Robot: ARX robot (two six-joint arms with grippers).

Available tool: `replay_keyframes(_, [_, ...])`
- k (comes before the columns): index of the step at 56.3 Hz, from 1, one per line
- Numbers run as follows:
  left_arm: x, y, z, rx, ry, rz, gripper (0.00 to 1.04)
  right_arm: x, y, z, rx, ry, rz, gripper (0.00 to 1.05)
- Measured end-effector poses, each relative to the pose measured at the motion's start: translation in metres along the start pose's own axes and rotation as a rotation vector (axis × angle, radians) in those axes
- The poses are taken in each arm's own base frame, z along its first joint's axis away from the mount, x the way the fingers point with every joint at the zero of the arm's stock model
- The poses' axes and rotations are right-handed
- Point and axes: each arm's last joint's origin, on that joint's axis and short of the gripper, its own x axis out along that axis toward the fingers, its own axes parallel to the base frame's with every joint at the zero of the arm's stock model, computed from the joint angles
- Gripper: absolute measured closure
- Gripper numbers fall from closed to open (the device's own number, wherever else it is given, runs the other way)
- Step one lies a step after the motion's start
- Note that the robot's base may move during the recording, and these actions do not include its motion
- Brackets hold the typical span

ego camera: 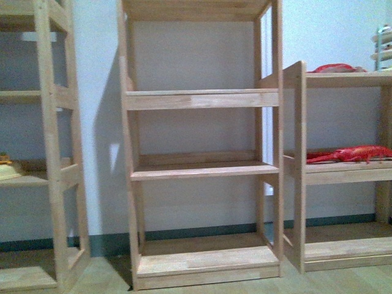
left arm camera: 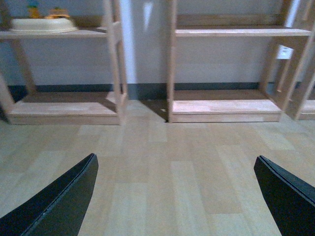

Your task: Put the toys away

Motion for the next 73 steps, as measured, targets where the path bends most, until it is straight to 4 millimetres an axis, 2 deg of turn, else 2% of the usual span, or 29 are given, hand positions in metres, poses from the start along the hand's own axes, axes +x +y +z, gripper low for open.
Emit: replay_keyframes(73, [0.0,0.0001,0.0,0.0,0.0,0.002,0.06,0.0,0.0002,0.0,0.0,0.0,0.005,0.98])
